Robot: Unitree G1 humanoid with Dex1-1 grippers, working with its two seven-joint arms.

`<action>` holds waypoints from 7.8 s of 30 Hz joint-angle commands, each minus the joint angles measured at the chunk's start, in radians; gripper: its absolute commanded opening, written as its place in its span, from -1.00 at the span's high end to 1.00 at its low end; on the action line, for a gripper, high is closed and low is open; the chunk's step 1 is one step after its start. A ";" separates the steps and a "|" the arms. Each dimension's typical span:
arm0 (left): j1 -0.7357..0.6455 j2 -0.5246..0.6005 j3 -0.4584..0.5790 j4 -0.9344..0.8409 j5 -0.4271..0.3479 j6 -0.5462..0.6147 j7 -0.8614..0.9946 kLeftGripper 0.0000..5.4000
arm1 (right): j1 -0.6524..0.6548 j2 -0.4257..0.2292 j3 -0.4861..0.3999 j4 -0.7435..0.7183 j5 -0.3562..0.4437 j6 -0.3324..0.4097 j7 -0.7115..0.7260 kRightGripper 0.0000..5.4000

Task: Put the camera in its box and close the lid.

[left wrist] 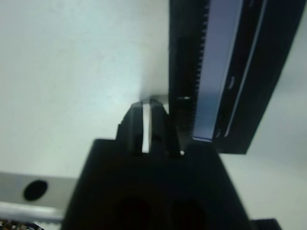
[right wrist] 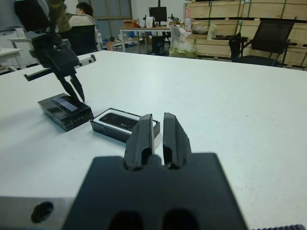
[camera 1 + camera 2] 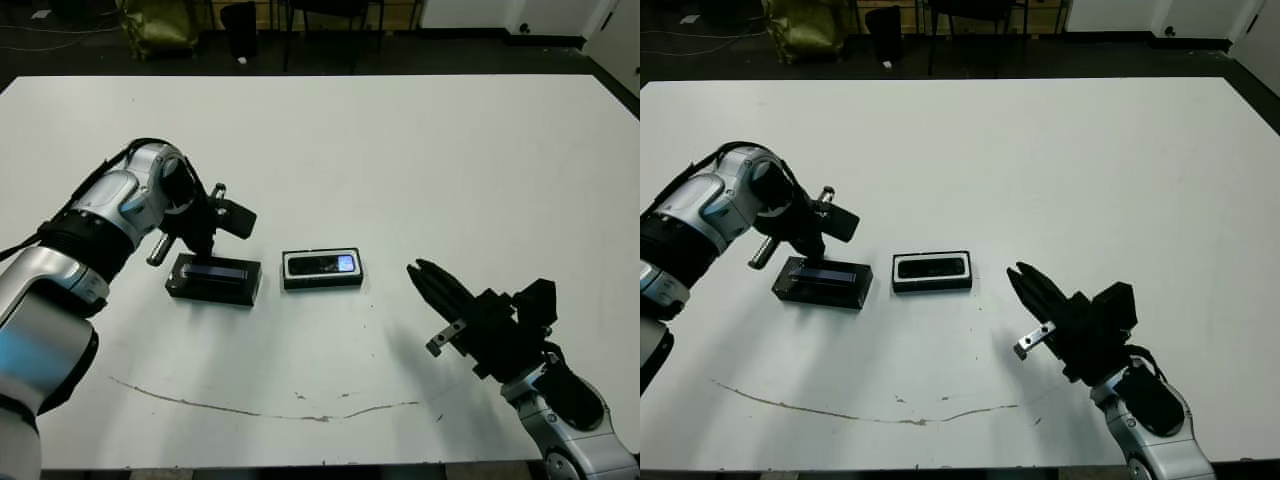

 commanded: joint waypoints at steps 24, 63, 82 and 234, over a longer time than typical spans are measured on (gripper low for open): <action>0.068 0.065 -0.033 -0.055 0.002 -0.006 -0.080 1.00 | 0.011 -0.011 -0.010 0.009 0.011 0.016 0.010 0.99; 0.130 0.219 -0.193 -0.443 -0.266 0.263 -0.158 1.00 | -0.009 -0.012 -0.015 0.046 0.014 -0.016 0.021 0.99; 0.224 0.241 0.032 -0.287 -0.049 0.215 0.430 1.00 | 0.008 -0.013 -0.013 0.053 0.005 -0.038 0.025 0.99; 1.264 -0.006 0.635 -1.143 -0.845 0.591 0.915 -1.00 | 0.057 0.022 0.021 0.150 0.052 -0.143 0.077 1.00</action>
